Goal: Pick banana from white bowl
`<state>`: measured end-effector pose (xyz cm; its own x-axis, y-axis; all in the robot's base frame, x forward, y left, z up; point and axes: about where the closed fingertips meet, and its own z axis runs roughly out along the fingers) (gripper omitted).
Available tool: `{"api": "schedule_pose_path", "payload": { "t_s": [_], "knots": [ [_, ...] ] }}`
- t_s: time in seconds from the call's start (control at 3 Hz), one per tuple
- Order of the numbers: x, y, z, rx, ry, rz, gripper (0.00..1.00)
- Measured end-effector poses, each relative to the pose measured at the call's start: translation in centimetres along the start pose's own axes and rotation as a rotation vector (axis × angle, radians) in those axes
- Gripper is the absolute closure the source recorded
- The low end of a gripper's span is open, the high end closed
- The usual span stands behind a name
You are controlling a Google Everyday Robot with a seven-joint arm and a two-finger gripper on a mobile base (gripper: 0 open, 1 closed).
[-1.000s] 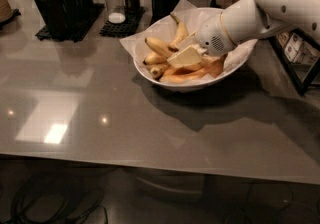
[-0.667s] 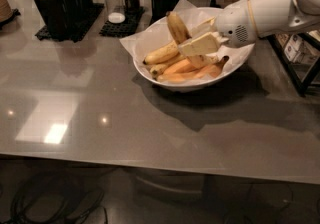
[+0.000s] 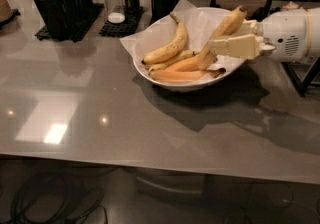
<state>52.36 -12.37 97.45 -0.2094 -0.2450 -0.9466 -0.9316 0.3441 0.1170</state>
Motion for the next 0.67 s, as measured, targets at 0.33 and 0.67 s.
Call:
{"api": "schedule_pose_path", "payload": {
  "t_s": [0.33,0.67],
  "knots": [
    [0.97,2.21,-3.93,0.050,-0.069,0.053,1.00],
    [0.97,2.22,-3.92,0.049,-0.069,0.053,1.00]
  ]
}}
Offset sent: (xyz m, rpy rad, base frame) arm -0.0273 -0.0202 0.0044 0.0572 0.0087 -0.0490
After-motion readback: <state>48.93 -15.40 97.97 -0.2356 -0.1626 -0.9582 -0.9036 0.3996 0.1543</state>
